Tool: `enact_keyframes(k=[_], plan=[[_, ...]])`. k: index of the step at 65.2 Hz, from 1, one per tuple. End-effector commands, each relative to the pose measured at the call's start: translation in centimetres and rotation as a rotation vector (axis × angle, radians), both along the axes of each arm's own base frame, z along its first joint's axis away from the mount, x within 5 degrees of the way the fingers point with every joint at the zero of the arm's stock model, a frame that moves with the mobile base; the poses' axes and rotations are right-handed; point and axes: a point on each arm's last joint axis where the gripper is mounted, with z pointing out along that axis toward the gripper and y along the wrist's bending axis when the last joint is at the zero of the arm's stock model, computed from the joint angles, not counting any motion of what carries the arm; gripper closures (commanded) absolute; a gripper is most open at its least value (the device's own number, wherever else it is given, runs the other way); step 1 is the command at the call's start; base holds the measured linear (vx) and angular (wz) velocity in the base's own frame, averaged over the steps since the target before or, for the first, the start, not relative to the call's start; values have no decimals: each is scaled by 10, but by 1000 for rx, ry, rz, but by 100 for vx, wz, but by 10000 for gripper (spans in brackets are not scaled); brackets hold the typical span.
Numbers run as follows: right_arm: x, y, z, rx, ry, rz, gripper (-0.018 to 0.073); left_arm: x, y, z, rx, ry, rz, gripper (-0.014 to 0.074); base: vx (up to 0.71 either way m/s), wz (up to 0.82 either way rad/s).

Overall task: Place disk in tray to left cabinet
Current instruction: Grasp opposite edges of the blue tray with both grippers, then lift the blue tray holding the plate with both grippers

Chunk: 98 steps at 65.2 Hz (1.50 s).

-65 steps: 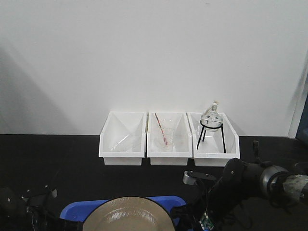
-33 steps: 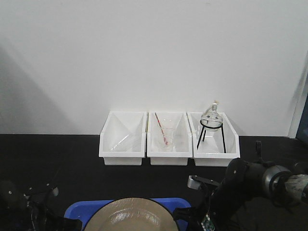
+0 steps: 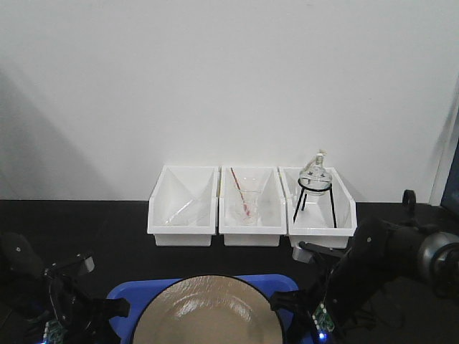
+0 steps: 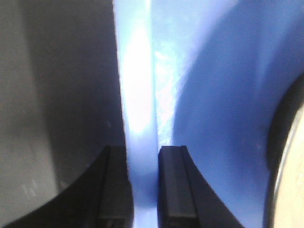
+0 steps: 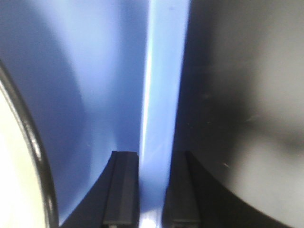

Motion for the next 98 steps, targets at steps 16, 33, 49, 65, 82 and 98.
enact_keyframes(k=[16, 33, 49, 65, 82, 98], plan=[[-15, 12, 75, 212, -79, -88, 565, -4, -26, 57, -218, 63, 7, 600, 0, 0], [-12, -24, 100, 324, -62, -158, 565, 1, -29, 89, -254, 58, 5, 600, 0, 0], [-18, -41, 123, 388, -75, -177, 565, 4, -32, 127, -298, 42, 28, 600, 0, 0], [-23, -40, 138, 433, -64, -150, 565, 7, -34, 162, -347, 7, 60, 600, 0, 0], [-20, -44, 172, 462, -103, -138, 565, 7, -42, 187, -501, 9, 90, 600, 0, 0], [-21, -43, 189, 518, -109, -137, 565, -4, -42, 206, -553, -6, 107, 600, 0, 0]])
